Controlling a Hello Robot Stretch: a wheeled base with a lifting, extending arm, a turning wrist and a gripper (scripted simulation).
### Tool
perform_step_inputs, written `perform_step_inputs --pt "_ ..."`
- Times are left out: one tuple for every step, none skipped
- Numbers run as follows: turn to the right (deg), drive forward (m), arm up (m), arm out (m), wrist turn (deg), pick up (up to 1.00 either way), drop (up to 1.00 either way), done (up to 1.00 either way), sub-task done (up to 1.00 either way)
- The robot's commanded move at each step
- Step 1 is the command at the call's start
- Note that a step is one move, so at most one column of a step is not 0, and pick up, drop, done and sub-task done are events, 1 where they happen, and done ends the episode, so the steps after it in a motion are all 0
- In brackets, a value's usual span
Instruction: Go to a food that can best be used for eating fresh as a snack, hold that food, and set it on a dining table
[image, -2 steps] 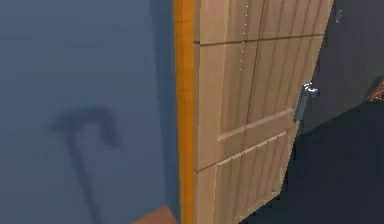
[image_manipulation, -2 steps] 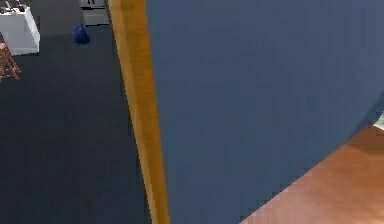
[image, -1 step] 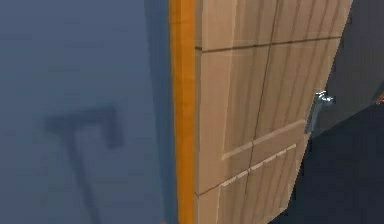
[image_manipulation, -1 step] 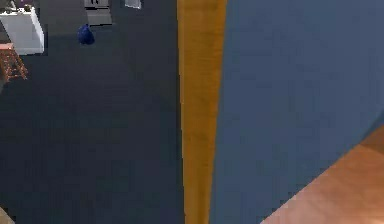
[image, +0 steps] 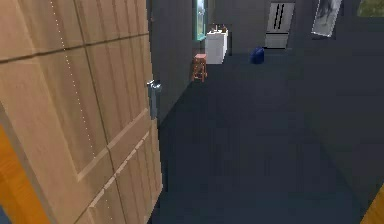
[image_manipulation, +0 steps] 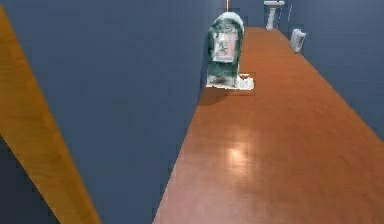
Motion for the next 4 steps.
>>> perform_step_inputs --pt "9.0 0.0 0.0 0.0 0.0 0.0 0.0 0.0 0.0" --pt "0.0 0.3 0.0 0.0 0.0 0.0 0.0 0.0 0.0" --pt "0.0 1.0 0.0 0.0 0.0 0.0 0.0 0.0 0.0" --pt "3.0 0.0 0.0 0.0 0.0 0.0 0.0 0.0 0.0"
